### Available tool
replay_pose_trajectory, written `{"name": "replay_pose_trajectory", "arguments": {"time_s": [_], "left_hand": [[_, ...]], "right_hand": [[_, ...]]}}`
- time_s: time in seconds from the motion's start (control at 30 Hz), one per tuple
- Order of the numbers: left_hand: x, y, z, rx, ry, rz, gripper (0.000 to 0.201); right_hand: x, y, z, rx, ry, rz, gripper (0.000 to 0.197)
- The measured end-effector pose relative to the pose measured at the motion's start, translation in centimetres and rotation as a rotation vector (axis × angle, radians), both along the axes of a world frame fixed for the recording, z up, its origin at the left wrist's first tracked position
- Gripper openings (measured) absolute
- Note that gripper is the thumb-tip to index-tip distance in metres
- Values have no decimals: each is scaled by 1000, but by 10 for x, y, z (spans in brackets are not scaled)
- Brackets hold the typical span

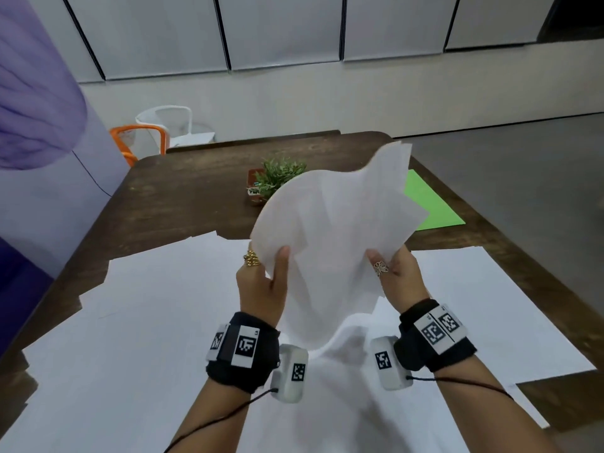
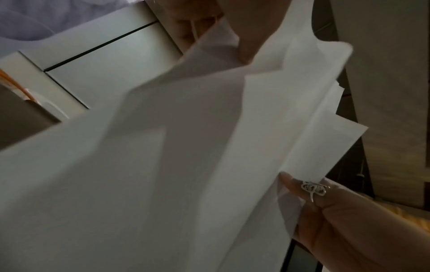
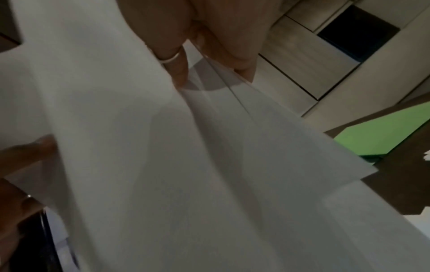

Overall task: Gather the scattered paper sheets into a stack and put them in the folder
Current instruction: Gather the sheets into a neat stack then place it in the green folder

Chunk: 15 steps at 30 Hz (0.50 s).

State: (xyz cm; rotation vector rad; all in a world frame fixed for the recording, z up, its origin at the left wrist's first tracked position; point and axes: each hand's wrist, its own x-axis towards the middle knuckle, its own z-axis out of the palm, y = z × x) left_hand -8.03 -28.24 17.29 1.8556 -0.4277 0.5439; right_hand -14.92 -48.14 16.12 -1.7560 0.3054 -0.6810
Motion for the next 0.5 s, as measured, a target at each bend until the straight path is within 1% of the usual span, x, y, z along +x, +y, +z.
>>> {"name": "replay_pose_trajectory", "arguments": {"time_s": [0.03, 0.1, 0.13, 0.17, 0.23, 0.27, 0.33, 0.4, 0.5], "left_hand": [[0, 1, 0, -8, -9, 43, 48], [-3, 4, 2, 2, -53, 79, 61], [-5, 4, 3, 15, -87, 79, 61], [-7, 4, 5, 26, -115, 89, 56], [-9, 1, 4, 15, -110, 74, 33], [-10, 0, 2, -14, -81, 32, 32], [-11, 1, -7, -63, 11, -54, 45], [-11, 2, -17, -64, 108, -87, 46], [-11, -4, -24, -43, 123, -36, 34]], "right_hand": [[-2, -1, 0, -31, -10, -29, 18], [-7, -1, -2, -74, -30, -72, 18], [-8, 0, -3, -86, -32, -82, 19], [-9, 1, -3, -89, -28, -88, 21], [-12, 4, -3, -47, -16, -74, 32], [-14, 5, -4, 1, -18, -43, 41], [-15, 3, -11, 121, -9, 16, 54], [-14, 2, -16, 184, 28, 31, 52], [-9, 4, -17, 180, 28, 15, 44]]}}
